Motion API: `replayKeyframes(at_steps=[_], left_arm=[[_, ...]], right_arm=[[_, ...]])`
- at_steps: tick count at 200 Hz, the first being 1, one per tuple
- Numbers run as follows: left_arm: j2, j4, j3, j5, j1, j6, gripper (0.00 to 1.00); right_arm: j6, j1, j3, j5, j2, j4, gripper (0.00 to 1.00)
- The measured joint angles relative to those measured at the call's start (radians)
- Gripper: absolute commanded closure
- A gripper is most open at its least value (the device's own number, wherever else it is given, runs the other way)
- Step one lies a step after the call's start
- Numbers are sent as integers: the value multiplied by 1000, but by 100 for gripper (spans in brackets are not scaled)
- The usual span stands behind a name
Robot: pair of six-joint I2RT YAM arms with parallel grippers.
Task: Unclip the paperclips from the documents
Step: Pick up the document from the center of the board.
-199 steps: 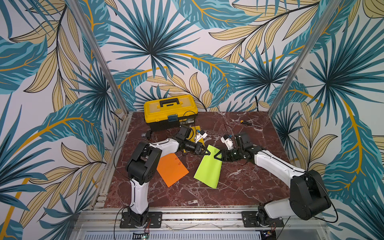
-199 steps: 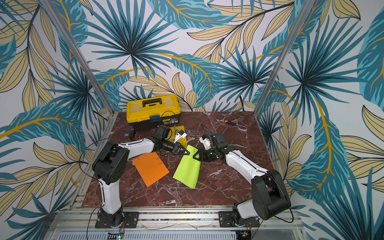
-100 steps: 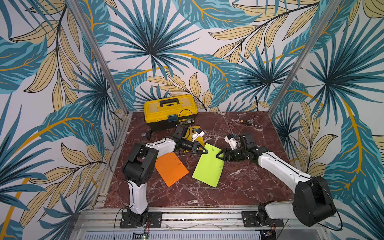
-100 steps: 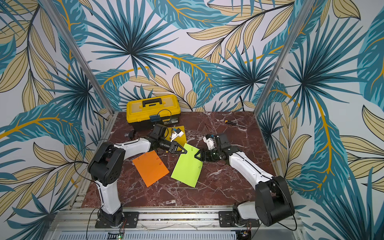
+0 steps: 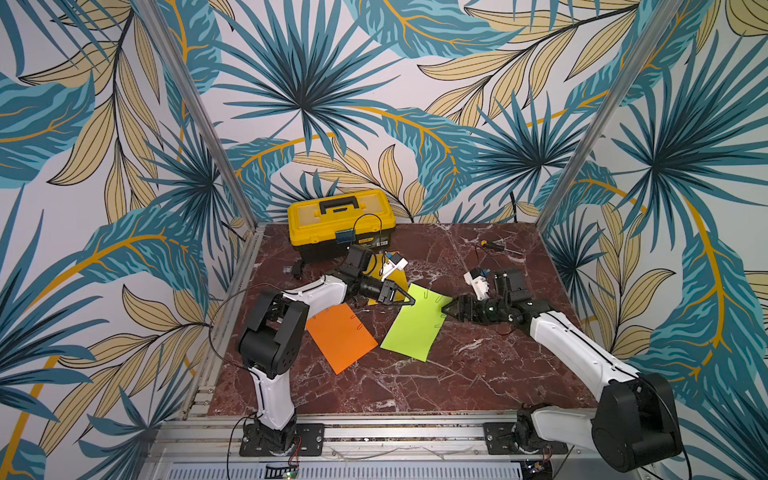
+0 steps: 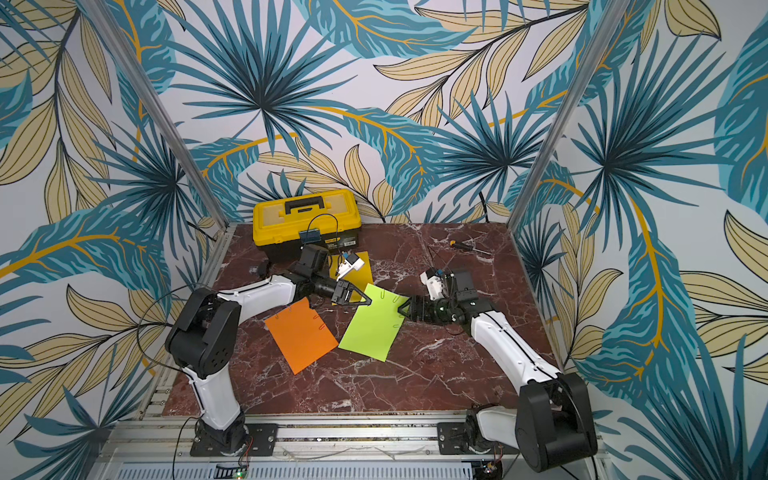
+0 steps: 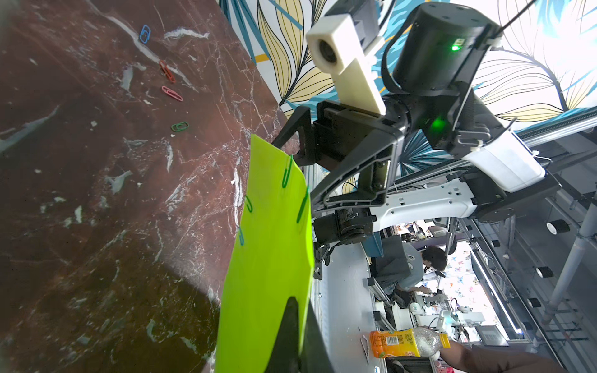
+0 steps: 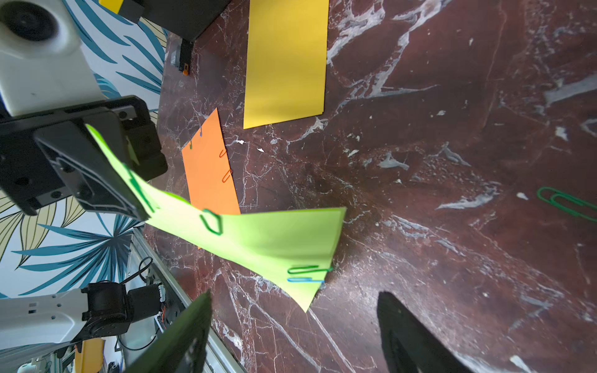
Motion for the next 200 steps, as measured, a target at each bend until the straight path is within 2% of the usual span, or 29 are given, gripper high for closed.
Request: replayKeyframes(at_steps=[50, 82, 139, 200], left_arm=[[-53, 0, 0, 42, 3, 4, 100], [-58, 1, 4, 66, 4, 4, 100], [-58, 2, 12, 84, 4, 3, 100], [-58, 2, 12, 84, 21, 3, 100]], right_arm=[[34, -34, -116, -123, -55, 196, 15], [38, -36, -129, -192, -72, 303, 16], [35, -36, -129, -303, -66, 410, 35], [37, -36, -129, -333, -81, 425, 55]])
